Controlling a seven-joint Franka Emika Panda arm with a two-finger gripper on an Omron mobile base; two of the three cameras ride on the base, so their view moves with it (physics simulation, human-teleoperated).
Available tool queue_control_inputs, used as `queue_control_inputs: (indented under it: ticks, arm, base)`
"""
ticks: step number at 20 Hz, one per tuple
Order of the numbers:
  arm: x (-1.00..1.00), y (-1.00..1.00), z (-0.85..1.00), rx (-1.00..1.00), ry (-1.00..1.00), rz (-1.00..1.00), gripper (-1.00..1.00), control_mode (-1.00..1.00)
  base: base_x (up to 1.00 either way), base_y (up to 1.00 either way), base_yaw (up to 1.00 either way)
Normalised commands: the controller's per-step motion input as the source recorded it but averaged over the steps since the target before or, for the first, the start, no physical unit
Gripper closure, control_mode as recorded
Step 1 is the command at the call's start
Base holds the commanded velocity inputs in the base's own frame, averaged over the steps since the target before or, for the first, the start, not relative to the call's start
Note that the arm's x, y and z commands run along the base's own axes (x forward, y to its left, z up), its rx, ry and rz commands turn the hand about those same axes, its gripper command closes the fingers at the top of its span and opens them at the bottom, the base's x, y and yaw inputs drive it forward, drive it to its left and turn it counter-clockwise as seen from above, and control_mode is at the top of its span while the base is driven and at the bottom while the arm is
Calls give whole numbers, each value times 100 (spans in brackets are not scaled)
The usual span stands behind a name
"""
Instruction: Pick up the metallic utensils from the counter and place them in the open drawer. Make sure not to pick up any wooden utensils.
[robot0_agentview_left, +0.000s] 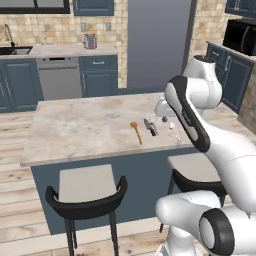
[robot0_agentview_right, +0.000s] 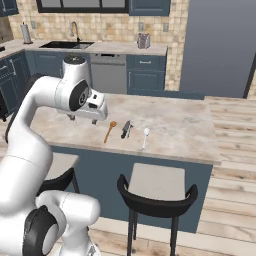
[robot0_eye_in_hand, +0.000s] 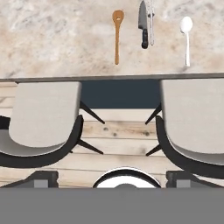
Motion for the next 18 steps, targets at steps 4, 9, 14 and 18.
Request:
queue_control_inputs:
  ticks: [4,9,14,18]
  arm:
    - [61,0,-42,0,0,0,-100,-100]
    - [78,-7,-30,0,3,0,-100,-100]
    - [67,-24,-27,0,1,0,-100,-100]
    - [55,-24,-37,0,3,0,-100,-100]
  base:
    - [0,0,0]
    - [0,0,0]
    - [0,0,0]
    - [0,0,0]
